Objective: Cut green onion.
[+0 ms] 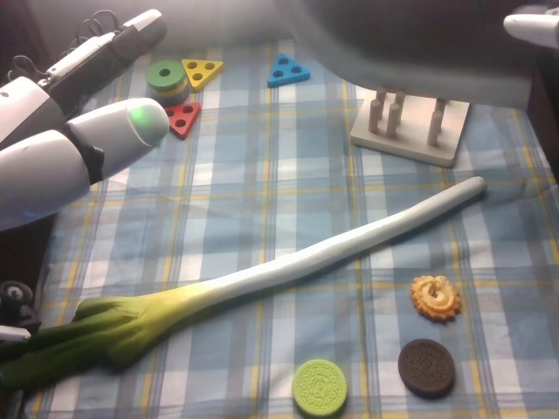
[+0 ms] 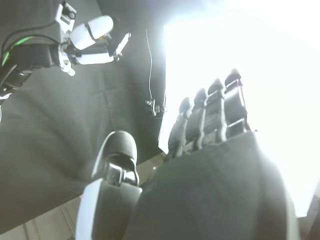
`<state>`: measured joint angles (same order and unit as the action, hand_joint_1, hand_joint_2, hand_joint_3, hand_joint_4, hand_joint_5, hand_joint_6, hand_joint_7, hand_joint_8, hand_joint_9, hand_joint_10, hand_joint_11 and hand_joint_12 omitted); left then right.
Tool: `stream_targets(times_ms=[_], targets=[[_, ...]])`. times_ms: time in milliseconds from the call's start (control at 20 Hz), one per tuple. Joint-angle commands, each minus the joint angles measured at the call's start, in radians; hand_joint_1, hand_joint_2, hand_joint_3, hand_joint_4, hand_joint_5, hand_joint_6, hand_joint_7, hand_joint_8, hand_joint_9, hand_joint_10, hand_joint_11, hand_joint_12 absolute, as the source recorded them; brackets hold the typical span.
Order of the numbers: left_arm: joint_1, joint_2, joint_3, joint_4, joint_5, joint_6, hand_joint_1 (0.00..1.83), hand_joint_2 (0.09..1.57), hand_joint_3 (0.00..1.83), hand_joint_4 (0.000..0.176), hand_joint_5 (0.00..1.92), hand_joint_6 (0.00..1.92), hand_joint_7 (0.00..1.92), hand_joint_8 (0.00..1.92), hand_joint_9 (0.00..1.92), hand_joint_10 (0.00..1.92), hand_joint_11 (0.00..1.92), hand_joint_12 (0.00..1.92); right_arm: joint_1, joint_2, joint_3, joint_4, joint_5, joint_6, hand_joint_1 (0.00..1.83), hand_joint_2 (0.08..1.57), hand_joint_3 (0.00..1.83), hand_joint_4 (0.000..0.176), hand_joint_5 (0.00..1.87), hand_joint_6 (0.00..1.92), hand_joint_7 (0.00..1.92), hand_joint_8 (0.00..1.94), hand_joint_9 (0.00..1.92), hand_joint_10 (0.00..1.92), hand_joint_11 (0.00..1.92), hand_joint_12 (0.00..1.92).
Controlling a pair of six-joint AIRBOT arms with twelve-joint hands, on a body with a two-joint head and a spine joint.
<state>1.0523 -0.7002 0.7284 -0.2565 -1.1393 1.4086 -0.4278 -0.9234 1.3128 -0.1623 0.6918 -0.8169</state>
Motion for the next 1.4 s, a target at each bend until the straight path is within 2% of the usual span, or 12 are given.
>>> stream_targets(times_ms=[0,250,350,450,500,550,600,950,1050,1200,1350], targets=[[-0.005,0.002,0.005,0.006,-0.126,-0.01,0.0,1.35,0.0,0.0,0.07,0.02,0.02,0.01,0.01,0.0,0.0,0.0,0.019,0.012,0.003,0.034,0.137,0.003,0.64,1.42,0.0,0.053,0.93,1.92,1.3,1.94,1.48,1.92,1.53,1.92],[-0.001,0.001,0.005,0.003,-0.123,-0.01,0.0,1.36,0.0,0.0,0.04,0.0,0.01,0.0,0.02,0.01,0.0,0.0,0.034,0.021,-0.014,0.035,0.187,0.003,0.64,1.43,0.0,0.053,0.98,1.92,1.36,1.94,1.53,1.92,1.57,1.92],[-0.001,0.0,0.005,0.003,-0.123,-0.01,0.0,1.36,0.0,0.0,0.03,0.0,0.0,0.0,0.01,0.0,0.0,0.0,0.034,0.021,-0.028,0.031,0.199,0.003,0.64,1.44,0.0,0.064,0.98,1.92,1.38,1.94,1.55,1.92,1.59,1.92],[-0.001,-0.001,0.005,0.001,-0.122,-0.011,0.0,1.36,0.0,0.0,0.03,0.0,0.01,0.01,0.02,0.0,0.0,0.0,0.034,0.02,-0.034,0.017,0.199,0.003,0.66,1.45,0.0,0.064,1.02,1.92,1.39,1.94,1.56,1.92,1.6,1.92],[-0.001,-0.001,0.005,0.001,-0.121,-0.012,0.0,1.35,0.0,0.0,0.02,0.0,0.0,0.0,0.01,0.0,0.0,0.0,0.034,0.02,-0.036,0.012,0.198,0.003,0.65,1.44,0.0,0.059,1.03,1.92,1.39,1.94,1.55,1.92,1.6,1.92],[-0.001,-0.001,0.005,0.001,-0.121,-0.013,0.0,1.35,0.0,0.0,0.02,0.0,0.0,0.0,0.01,0.0,0.0,0.0,0.034,0.018,-0.037,0.008,0.196,0.003,0.65,1.44,0.0,0.059,1.03,1.92,1.39,1.94,1.55,1.92,1.6,1.92],[-0.001,-0.001,0.006,0.001,-0.121,-0.014,0.0,1.35,0.0,0.0,0.02,0.0,0.01,0.0,0.02,0.0,0.0,0.0,0.034,0.017,-0.037,0.002,0.19,0.003,0.55,1.42,0.0,0.058,0.99,1.92,1.35,1.94,1.51,1.92,1.56,1.92],[-0.001,-0.003,0.006,0.001,-0.121,-0.016,0.0,1.36,0.0,0.0,0.01,0.0,0.01,0.0,0.01,0.0,0.0,0.0,0.034,0.007,-0.024,-0.024,0.118,0.003,0.64,1.4,0.0,0.073,0.96,1.92,1.3,1.94,1.47,1.92,1.52,1.92],[-0.001,-0.003,0.006,0.001,-0.121,-0.016,0.0,1.35,0.0,0.0,0.01,0.0,0.0,0.0,0.01,0.0,0.0,0.0,0.034,-0.002,-0.016,-0.042,0.091,0.003,0.76,1.41,0.0,0.066,0.94,1.92,1.3,1.94,1.48,1.92,1.54,1.92],[-0.001,-0.007,0.007,0.001,-0.12,-0.016,0.0,1.36,0.0,0.0,0.02,0.0,0.01,0.0,0.01,0.0,0.0,0.0,0.034,-0.007,-0.005,-0.054,0.053,0.003,0.82,1.41,0.0,0.054,0.94,1.92,1.26,1.94,1.46,1.92,1.52,1.92],[-0.001,-0.008,0.007,0.002,-0.117,-0.016,0.0,1.36,0.0,0.0,0.01,0.0,0.01,0.0,0.01,0.0,0.0,0.0,0.034,-0.008,0.009,-0.064,0.016,0.003,0.71,1.4,0.0,0.054,0.96,1.92,1.26,1.94,1.43,1.92,1.5,1.92]])
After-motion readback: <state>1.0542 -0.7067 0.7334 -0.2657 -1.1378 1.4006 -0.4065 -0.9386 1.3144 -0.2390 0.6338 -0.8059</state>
